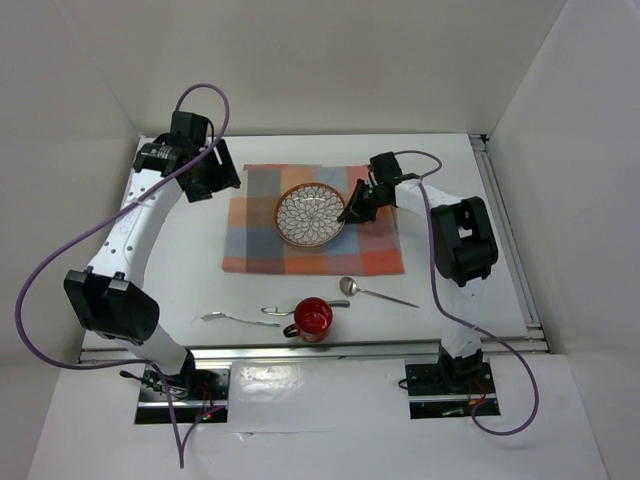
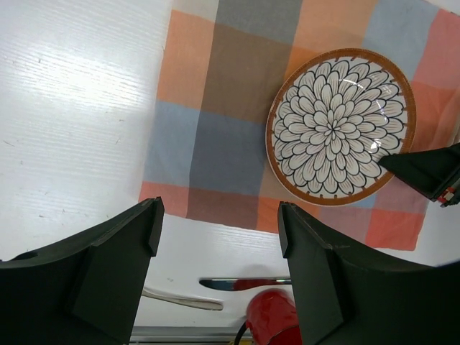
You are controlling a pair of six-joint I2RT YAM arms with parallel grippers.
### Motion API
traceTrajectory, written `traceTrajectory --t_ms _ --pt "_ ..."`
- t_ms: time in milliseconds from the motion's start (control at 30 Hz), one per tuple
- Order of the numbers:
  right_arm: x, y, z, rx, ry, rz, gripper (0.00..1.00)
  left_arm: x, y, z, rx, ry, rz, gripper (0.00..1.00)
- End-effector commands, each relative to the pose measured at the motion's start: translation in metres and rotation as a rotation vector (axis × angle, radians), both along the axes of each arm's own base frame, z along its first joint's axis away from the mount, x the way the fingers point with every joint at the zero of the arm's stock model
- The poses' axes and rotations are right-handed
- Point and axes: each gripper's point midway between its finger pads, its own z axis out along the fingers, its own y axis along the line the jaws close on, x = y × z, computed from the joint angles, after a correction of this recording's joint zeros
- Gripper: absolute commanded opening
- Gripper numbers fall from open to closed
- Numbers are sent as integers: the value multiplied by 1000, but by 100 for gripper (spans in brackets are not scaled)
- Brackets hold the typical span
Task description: Set the dinner table for one person
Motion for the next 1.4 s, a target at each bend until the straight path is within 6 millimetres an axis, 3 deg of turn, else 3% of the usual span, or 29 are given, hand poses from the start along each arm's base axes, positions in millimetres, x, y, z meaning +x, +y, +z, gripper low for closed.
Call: traceTrajectory --t_ms 0,100,133,167,200,267,300,333,433,500,533,600,633,700,733,800,833,867,900,933,1133,1200,1267,1367 --pt "35 23 66 154 -162 36 0 1 -2 0 -20 -2 5 82" --pt "33 26 53 161 -105 41 0 -1 -1 -5 -18 10 5 82" --pt "31 26 54 157 -92 40 4 -2 -1 -8 -17 19 5 82" --pt "32 26 49 148 -81 46 11 -2 -1 -8 -17 19 5 82" --pt "28 25 42 142 -60 61 28 -2 -1 -8 -17 19 5 82" --pt "26 23 41 122 -43 59 47 -3 -3 -8 -25 20 -1 82" --pt "26 20 45 104 -60 58 63 -3 -3 -8 -25 20 -1 82" --pt "24 17 46 91 -53 49 70 -3 -5 -8 -33 22 -8 82" --pt "29 4 67 14 -123 26 86 -1 -7 -6 -42 13 -14 82" --pt "23 -7 77 -41 -134 6 88 -1 -8 -6 -49 14 -20 82" --pt "24 -16 100 -79 -197 -19 88 -2 -8 -6 -42 13 -28 82" --pt "13 -28 109 -126 -226 -25 90 3 -7 -2 -37 0 -22 82" --pt "7 -31 133 -142 -291 -35 90 3 -7 -2 -31 -1 -29 82" --pt "-16 -37 133 -187 -288 -23 90 6 -5 -2 -22 -4 -22 82" --pt "-31 -35 148 -201 -329 0 90 6 -5 -2 -22 -4 -22 82" --pt "-52 -27 154 -219 -362 45 90 6 -5 -2 -22 -4 -22 82" --pt "-69 -26 143 -247 -350 80 88 7 -5 2 -24 -14 -22 82" --pt "-89 -13 152 -254 -385 128 88 7 -5 2 -24 -14 -22 82" --pt "-108 -11 139 -277 -353 162 88 7 -5 2 -24 -14 -22 82" --pt "-130 5 143 -267 -380 219 88 7 -5 2 -24 -14 -22 82" --pt "-226 26 91 -343 -221 392 88 6 -1 -5 -6 1 -9 82" --pt "-248 28 73 -355 -169 433 88 6 0 -5 1 0 -3 82" --pt "-269 40 67 -307 -150 510 88 5 0 -1 -7 -8 5 82" --pt "-282 44 48 -320 -99 531 88 -1 1 -1 -7 -8 5 82"
